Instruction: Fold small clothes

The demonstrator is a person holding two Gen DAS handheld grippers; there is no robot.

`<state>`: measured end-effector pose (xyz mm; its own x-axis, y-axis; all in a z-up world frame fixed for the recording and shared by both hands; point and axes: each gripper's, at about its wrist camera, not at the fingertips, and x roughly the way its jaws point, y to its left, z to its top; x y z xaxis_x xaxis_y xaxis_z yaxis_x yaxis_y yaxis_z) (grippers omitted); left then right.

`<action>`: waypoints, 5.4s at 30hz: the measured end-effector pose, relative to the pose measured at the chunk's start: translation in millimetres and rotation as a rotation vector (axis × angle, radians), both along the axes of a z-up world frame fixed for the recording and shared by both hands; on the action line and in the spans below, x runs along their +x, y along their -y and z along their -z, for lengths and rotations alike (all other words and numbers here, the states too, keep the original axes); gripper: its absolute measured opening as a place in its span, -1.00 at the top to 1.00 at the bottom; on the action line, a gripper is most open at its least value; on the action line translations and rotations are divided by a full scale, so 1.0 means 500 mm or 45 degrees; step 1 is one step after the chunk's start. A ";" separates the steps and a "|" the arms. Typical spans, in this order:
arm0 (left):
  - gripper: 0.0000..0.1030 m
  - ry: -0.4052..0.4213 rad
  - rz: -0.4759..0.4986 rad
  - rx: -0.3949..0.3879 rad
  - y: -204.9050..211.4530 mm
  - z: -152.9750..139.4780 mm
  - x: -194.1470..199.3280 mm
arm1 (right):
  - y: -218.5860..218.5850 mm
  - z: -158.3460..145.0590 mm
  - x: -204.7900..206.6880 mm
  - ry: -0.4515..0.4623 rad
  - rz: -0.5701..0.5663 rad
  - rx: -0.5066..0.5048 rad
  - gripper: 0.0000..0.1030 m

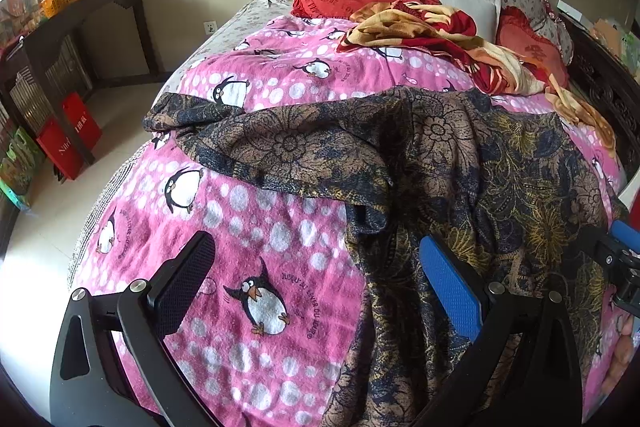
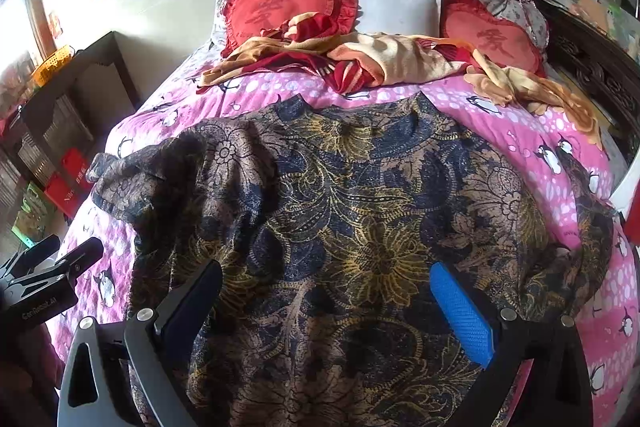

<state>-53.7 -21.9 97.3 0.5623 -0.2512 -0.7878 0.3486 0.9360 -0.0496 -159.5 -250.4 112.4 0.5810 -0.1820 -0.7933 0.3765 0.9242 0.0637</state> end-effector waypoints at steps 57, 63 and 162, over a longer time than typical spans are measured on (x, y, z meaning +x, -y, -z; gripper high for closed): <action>-0.99 -0.070 -0.112 0.011 -0.090 0.044 0.074 | -0.066 0.045 0.069 -0.065 -0.129 0.042 -1.00; -0.99 -0.050 -0.244 0.028 -0.187 0.050 0.138 | -0.094 0.040 0.097 -0.022 -0.218 0.094 -1.00; 0.39 -0.170 0.697 -0.446 0.379 -0.307 -0.010 | 0.138 0.036 -0.101 0.042 0.073 0.235 -1.00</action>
